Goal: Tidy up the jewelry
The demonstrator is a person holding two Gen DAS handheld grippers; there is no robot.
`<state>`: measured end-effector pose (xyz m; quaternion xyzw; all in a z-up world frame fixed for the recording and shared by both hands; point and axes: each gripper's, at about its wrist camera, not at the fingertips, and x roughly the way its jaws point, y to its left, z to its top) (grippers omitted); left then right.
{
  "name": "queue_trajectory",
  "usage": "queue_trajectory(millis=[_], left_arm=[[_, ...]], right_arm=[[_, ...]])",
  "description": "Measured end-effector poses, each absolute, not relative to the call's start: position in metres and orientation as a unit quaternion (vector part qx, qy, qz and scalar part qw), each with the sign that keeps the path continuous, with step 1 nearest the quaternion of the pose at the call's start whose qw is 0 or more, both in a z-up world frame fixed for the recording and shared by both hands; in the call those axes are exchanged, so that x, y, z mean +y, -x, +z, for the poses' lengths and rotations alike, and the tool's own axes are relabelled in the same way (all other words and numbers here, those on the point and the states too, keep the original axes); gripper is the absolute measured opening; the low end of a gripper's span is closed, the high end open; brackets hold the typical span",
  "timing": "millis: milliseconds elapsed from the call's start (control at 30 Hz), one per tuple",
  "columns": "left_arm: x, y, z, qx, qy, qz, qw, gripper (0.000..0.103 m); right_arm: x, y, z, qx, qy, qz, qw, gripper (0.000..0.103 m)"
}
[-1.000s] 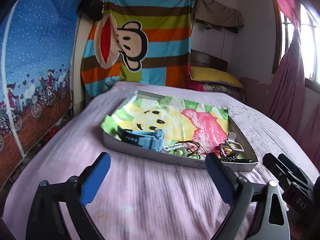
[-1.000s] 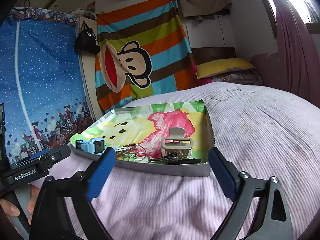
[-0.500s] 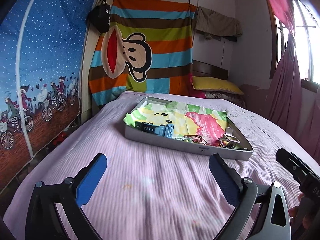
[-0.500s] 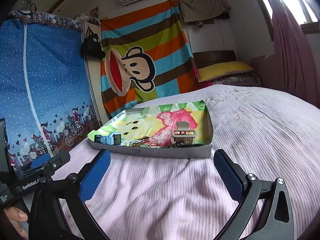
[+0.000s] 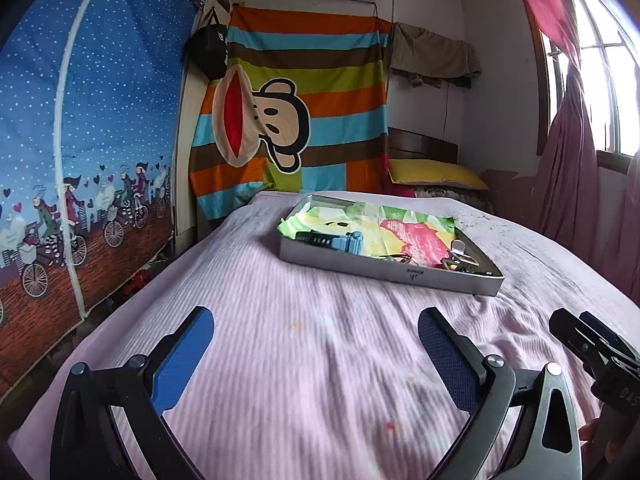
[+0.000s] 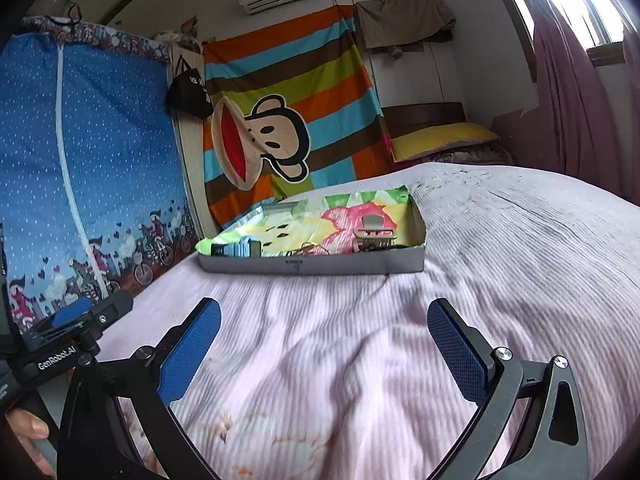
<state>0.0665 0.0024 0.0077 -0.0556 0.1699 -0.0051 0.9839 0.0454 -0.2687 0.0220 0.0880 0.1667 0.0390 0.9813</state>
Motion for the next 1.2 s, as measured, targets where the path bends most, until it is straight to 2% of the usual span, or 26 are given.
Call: queue_trajectory(millis=[500,1200], left_arm=[[0.005,-0.05,-0.014,0.166,0.045,0.017,0.985,0.103],[0.006,-0.049,-0.018,0.167,0.049,0.019,0.985,0.103]], right_arm=[[-0.259,-0.042,0.006,0.175,-0.064,0.029,0.982,0.101],[-0.258,-0.04,0.008,0.178,-0.06,0.025,0.982,0.101]])
